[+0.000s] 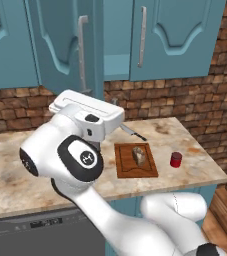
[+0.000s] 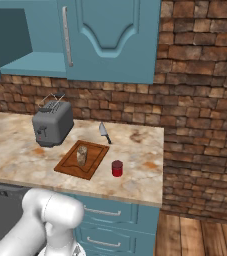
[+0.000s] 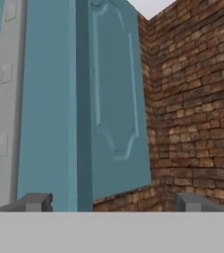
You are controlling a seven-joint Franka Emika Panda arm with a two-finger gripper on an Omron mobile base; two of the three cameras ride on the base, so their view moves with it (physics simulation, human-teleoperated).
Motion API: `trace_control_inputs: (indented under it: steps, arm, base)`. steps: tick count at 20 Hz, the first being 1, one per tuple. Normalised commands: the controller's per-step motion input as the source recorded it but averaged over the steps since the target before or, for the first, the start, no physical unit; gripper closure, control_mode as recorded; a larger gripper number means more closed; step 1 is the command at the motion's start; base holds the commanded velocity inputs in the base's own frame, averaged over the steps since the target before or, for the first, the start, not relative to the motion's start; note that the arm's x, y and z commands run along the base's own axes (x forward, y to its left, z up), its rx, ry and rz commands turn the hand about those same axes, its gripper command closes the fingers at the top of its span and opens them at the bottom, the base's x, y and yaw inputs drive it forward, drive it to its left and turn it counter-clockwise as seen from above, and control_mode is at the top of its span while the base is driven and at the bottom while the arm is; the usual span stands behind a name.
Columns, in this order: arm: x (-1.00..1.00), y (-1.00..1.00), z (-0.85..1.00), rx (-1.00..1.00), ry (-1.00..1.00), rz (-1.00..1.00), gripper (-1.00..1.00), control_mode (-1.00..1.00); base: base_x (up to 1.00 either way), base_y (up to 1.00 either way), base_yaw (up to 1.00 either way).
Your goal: Pick the bread, place it on the cutting board, pick the jam, place it on the counter, and close the cabinet.
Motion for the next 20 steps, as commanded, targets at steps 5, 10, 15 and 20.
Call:
trace_control_inputs:
  steps: [5, 10, 15, 20]
  arm:
    - [0.15, -0.21, 0.0, 0.0, 0.03, 0.03, -1.0, -1.0]
    - [0.15, -0.2, 0.0, 0.0, 0.02, 0.04, -1.0, -1.0]
    - [0.17, -0.19, 0.0, 0.0, 0.01, 0.04, -1.0, -1.0]
    - [0.2, -0.19, 0.0, 0.0, 0.0, 0.04, -1.0, -1.0]
  base:
    - [0.0, 0.0, 0.0]
    - [0.0, 0.0, 0.0]
    - [0.0, 0.0, 0.0]
    - [0.0, 0.0, 0.0]
